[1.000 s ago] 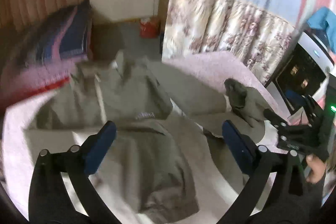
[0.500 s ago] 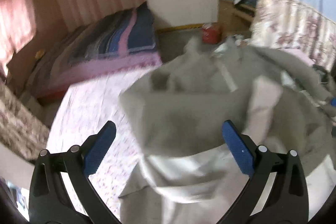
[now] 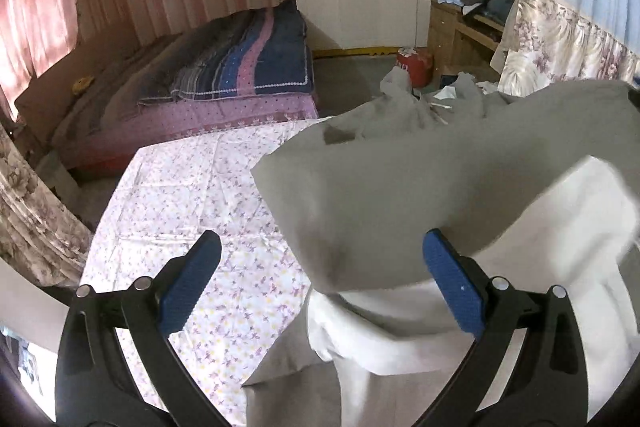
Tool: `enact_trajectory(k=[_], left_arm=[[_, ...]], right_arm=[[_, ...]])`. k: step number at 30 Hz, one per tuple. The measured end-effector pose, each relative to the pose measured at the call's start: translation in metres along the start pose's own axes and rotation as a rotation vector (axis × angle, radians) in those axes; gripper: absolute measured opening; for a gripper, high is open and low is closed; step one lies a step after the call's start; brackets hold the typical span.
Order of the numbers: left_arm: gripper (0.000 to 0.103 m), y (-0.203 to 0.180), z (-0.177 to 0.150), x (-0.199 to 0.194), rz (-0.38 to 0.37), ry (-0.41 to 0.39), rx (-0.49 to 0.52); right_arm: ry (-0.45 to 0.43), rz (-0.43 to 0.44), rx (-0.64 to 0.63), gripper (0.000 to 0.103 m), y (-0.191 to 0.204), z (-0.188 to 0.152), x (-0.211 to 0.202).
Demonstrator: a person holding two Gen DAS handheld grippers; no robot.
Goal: Fold large clothes
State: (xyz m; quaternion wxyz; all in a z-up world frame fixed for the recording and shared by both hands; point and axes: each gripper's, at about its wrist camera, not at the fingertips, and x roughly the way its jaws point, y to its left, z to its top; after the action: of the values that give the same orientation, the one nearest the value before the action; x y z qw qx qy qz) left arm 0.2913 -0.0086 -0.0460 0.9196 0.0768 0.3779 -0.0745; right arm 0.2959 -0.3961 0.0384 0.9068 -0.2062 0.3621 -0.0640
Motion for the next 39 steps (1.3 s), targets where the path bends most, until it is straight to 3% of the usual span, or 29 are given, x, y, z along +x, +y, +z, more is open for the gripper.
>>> enact_trajectory(k=[1, 6, 10, 12, 13, 14, 15, 17, 20, 22, 25, 27, 28, 29, 30, 31, 32, 35, 39], left_arm=[[0.1, -0.001, 0.0, 0.003, -0.012, 0.008, -0.006], [0.1, -0.009, -0.006, 0.024, -0.027, 0.06, -0.028], [0.099, -0.012, -0.005, 0.046, -0.093, 0.118, -0.078], [0.086, -0.017, -0.004, 0.057, -0.107, 0.15, -0.077], [0.067, -0.02, -0.004, 0.065, -0.068, 0.174, -0.066], [0.046, -0.022, -0.003, 0.07, -0.049, 0.192, -0.056], [0.04, -0.021, -0.003, 0.072, -0.045, 0.201, -0.057], [0.024, -0.01, -0.001, 0.07, -0.046, 0.2, -0.094], [0.019, 0.011, 0.001, 0.061, -0.029, 0.182, -0.128], [0.019, 0.023, -0.002, 0.058, -0.008, 0.183, -0.111], [0.021, 0.025, -0.005, 0.062, -0.006, 0.186, -0.074], [0.029, 0.015, -0.008, 0.065, 0.028, 0.18, -0.02], [0.034, 0.011, -0.009, 0.064, 0.047, 0.173, -0.004], [0.052, 0.008, -0.01, 0.062, 0.055, 0.166, 0.011], [0.065, 0.005, -0.011, 0.06, 0.044, 0.164, 0.023], [0.088, 0.002, -0.011, 0.056, 0.029, 0.154, 0.025], [0.095, 0.002, -0.011, 0.052, 0.031, 0.139, 0.025], [0.095, 0.0, -0.008, 0.041, 0.024, 0.113, 0.026], [0.095, 0.006, -0.003, 0.031, -0.03, 0.1, -0.048]], right_arm=[[0.021, -0.002, 0.042, 0.086, -0.015, -0.002, 0.004], [0.035, 0.151, 0.316, 0.086, -0.057, -0.054, 0.014], [0.049, 0.328, 0.456, 0.086, -0.048, -0.089, 0.041], [0.045, 0.366, 0.488, 0.085, -0.035, -0.095, 0.047], [0.04, 0.378, 0.495, 0.076, -0.028, -0.095, 0.051], [0.038, 0.395, 0.487, 0.037, -0.02, -0.094, 0.052], [0.042, 0.428, 0.466, 0.021, -0.007, -0.088, 0.054], [0.02, 0.409, 0.441, 0.017, 0.006, -0.077, 0.047], [-0.041, 0.461, 0.414, 0.011, 0.022, -0.059, 0.025], [-0.052, 0.423, 0.33, 0.011, 0.043, -0.046, 0.013], [0.053, 0.252, 0.203, 0.012, 0.064, -0.045, 0.041], [0.112, 0.241, 0.204, 0.016, 0.061, -0.057, 0.061], [0.098, 0.267, 0.228, 0.028, 0.053, -0.064, 0.06], [0.071, 0.279, 0.261, 0.054, 0.042, -0.07, 0.053], [0.034, 0.267, 0.306, 0.068, 0.025, -0.077, 0.041], [0.0, 0.258, 0.333, 0.08, 0.01, -0.084, 0.027], [-0.021, 0.266, 0.328, 0.08, 0.0, -0.091, 0.014], [-0.006, 0.285, 0.247, 0.081, -0.004, -0.108, -0.005], [0.079, 0.312, 0.102, 0.081, 0.033, -0.126, 0.012]])
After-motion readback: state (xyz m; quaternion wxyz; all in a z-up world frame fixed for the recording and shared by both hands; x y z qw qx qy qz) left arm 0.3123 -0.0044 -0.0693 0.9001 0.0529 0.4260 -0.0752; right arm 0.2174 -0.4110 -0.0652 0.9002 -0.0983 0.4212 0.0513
